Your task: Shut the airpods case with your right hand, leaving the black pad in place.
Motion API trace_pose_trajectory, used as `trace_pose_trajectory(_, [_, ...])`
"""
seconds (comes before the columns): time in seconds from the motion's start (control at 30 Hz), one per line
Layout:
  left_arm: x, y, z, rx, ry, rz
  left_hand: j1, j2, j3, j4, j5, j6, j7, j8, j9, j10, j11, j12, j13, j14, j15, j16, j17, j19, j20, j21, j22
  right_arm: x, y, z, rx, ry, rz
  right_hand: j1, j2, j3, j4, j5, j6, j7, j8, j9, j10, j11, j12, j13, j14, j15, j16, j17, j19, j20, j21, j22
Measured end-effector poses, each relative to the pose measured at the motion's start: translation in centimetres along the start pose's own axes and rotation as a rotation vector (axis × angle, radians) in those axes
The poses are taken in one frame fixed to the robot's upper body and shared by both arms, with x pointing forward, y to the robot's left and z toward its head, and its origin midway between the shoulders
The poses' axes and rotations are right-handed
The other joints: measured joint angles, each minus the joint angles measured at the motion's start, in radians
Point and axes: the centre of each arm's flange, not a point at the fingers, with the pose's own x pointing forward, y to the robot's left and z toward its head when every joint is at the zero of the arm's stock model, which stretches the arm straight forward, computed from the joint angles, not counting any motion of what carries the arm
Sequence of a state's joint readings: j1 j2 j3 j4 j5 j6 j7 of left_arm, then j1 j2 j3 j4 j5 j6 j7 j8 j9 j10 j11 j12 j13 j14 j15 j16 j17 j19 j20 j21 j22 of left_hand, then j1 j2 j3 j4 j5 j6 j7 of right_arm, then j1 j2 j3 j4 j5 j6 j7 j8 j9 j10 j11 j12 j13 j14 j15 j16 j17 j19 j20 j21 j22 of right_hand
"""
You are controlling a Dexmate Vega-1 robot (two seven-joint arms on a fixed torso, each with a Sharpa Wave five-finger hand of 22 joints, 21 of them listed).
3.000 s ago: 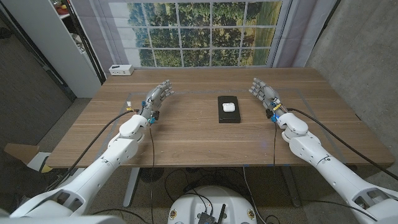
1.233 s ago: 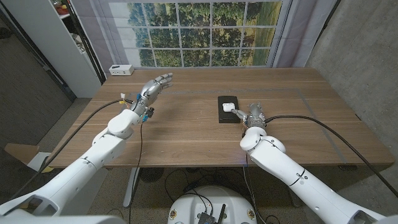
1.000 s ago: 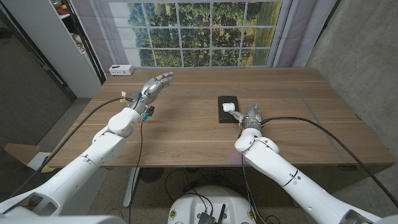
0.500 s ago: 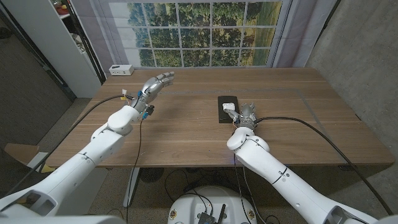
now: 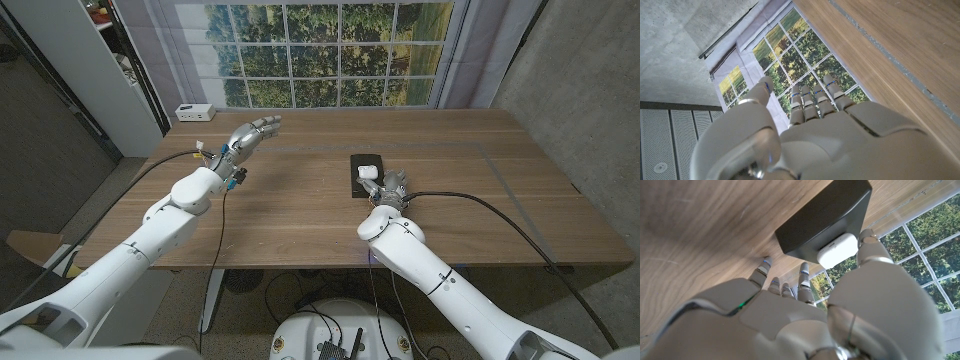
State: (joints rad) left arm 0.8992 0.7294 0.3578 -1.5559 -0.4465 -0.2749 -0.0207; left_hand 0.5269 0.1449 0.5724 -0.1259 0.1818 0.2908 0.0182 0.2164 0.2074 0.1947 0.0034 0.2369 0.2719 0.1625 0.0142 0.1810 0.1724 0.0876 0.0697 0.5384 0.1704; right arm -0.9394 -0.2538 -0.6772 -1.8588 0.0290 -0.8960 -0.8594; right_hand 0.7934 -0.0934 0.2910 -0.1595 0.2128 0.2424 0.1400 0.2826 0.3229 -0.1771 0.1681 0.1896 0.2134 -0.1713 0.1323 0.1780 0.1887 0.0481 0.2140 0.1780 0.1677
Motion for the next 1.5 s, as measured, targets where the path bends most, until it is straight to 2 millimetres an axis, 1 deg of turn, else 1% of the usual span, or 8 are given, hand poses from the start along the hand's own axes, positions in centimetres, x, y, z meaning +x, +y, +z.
trace_pose_trajectory(0.17, [0.0,0.1,0.2,0.006,0.003,-0.005,0.0,0.0,-0.004,-0.004,0.0,0.007,0.003,0.0,0.0,0.0,0.0,0.004,0.0,0.0,0.0,0.0,0.0,0.0,0.0,-0.008,0.0,0.0,0.2,0.0,0.012,0.008,-0.011,-0.004,-0.004,-0.004,0.004,0.0,0.0,0.0,0.0,0.0,0.005,0.005,0.0,0.0,0.0,0.0,0.0,0.0,-0.004,-0.003,0.0,0.0])
trace_pose_trajectory(0.27, [0.1,0.1,0.3,0.011,0.004,-0.009,0.0,0.0,-0.004,-0.004,0.0,0.007,0.003,0.0,0.0,0.0,0.0,0.004,0.0,0.0,0.0,0.0,0.0,-0.006,-0.006,-0.008,0.0,0.1,0.3,0.0,0.021,0.007,-0.024,-0.009,-0.009,-0.01,0.01,0.0,-0.018,-0.001,0.0,0.005,0.005,0.005,0.0,0.0,0.0,0.0,0.0,0.0,-0.008,0.0,0.0,0.0])
trace_pose_trajectory(0.6, [0.6,0.2,0.7,0.021,0.003,-0.02,0.0,0.0,-0.008,-0.008,0.007,0.007,0.003,0.0,0.0,0.0,0.0,0.007,0.005,0.0,0.0,0.0,-0.005,-0.009,-0.002,-0.015,0.0,0.0,0.6,0.4,0.048,-0.016,-0.076,-0.009,-0.009,-0.01,0.01,0.0,-0.028,-0.001,0.0,0.009,0.005,0.005,0.0,0.0,0.0,0.0,0.0,0.0,-0.014,-0.003,-0.001,0.003])
trace_pose_trajectory(0.97, [1.1,0.3,0.6,0.027,0.013,-0.036,0.0,0.0,-0.012,-0.012,0.011,0.007,0.003,0.0,0.0,0.0,0.0,0.007,0.005,0.0,0.0,0.0,-0.005,-0.009,-0.002,-0.023,0.0,-0.3,1.4,0.7,0.059,-0.023,-0.08,-0.001,-0.001,-0.01,0.01,0.008,-0.031,-0.004,0.008,0.014,0.005,0.005,0.0,0.0,0.0,0.0,0.0,0.0,-0.014,-0.003,0.003,0.002])
trace_pose_trajectory(1.07, [1.3,0.2,0.5,0.028,0.016,-0.043,0.0,0.0,-0.012,-0.012,0.011,0.007,0.003,0.0,0.0,0.0,0.0,0.007,0.005,0.0,0.0,0.0,-0.005,-0.009,-0.002,-0.023,0.0,-0.3,1.5,0.8,0.064,-0.023,-0.082,0.006,-0.001,-0.01,0.01,0.008,-0.039,-0.003,0.015,0.019,0.004,0.001,0.0,0.0,0.0,-0.007,0.0,0.0,-0.005,-0.013,0.004,0.0])
trace_pose_trajectory(1.17, [1.5,0.3,0.5,0.029,0.02,-0.048,0.0,0.0,-0.012,-0.012,0.011,0.007,0.003,0.0,0.0,0.0,0.0,0.007,0.005,0.0,0.0,0.0,-0.005,-0.009,-0.002,-0.023,0.0,-0.3,1.7,0.8,0.068,-0.019,-0.089,0.011,0.003,-0.01,0.01,0.008,-0.052,-0.016,0.015,0.024,0.005,-0.002,0.0,0.0,0.0,-0.018,0.004,0.0,0.0,-0.018,0.004,0.0])
trace_pose_trajectory(1.37, [2.1,0.3,0.5,0.031,0.022,-0.062,0.0,0.0,-0.017,-0.016,0.011,0.007,0.003,0.0,0.005,0.0,0.0,0.007,0.005,0.0,0.0,0.0,-0.005,-0.013,0.001,-0.031,0.0,-0.3,1.7,0.7,0.078,-0.008,-0.108,0.016,0.008,-0.01,0.01,0.008,-0.066,-0.03,0.023,0.032,0.005,-0.002,0.007,0.0,0.0,-0.018,0.008,0.0,0.0,-0.029,0.004,0.0])
trace_pose_trajectory(1.5, [2.6,0.2,0.5,0.035,0.021,-0.071,0.0,0.0,-0.017,-0.016,0.015,0.007,0.003,0.0,0.005,0.003,0.003,0.007,0.009,0.0,0.0,0.0,-0.005,-0.013,0.001,-0.031,0.0,-0.2,1.6,0.5,0.083,0.001,-0.12,0.019,0.011,-0.01,0.01,0.015,-0.06,-0.036,0.032,0.041,0.005,-0.002,0.007,0.0,0.0,-0.018,0.008,0.0,0.0,-0.029,0.004,0.0])
